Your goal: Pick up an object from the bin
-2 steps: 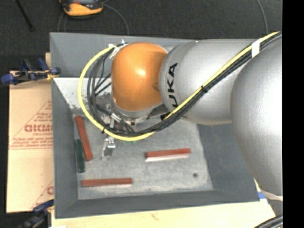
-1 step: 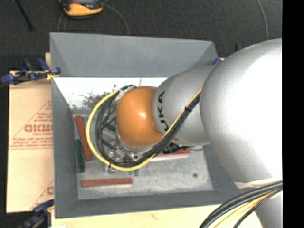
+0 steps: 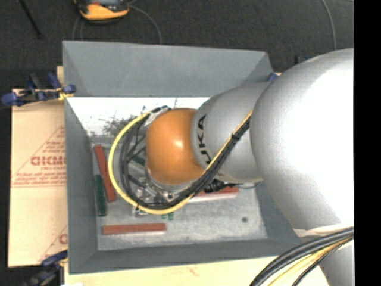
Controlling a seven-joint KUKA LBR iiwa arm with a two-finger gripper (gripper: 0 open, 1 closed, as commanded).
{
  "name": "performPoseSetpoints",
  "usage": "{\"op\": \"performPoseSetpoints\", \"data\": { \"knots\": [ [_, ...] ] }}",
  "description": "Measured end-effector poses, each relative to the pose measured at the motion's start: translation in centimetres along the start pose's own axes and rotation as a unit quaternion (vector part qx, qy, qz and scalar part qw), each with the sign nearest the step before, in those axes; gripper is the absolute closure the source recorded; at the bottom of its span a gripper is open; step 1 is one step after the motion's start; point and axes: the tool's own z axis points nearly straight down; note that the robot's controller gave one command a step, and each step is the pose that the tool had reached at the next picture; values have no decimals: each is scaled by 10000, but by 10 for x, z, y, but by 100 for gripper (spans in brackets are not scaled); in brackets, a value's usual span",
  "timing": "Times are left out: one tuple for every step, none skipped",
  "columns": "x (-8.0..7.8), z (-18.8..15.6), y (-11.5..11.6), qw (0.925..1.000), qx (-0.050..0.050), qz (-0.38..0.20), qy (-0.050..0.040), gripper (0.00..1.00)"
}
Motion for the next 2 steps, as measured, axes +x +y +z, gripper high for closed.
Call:
{"op": "performPoseSetpoints", "data": {
  "knots": [
    [5, -37, -1, 10000, 10, -22, 23, 100],
    [-6, -35, 9, 10000, -2, 1, -4, 0]
  ]
}}
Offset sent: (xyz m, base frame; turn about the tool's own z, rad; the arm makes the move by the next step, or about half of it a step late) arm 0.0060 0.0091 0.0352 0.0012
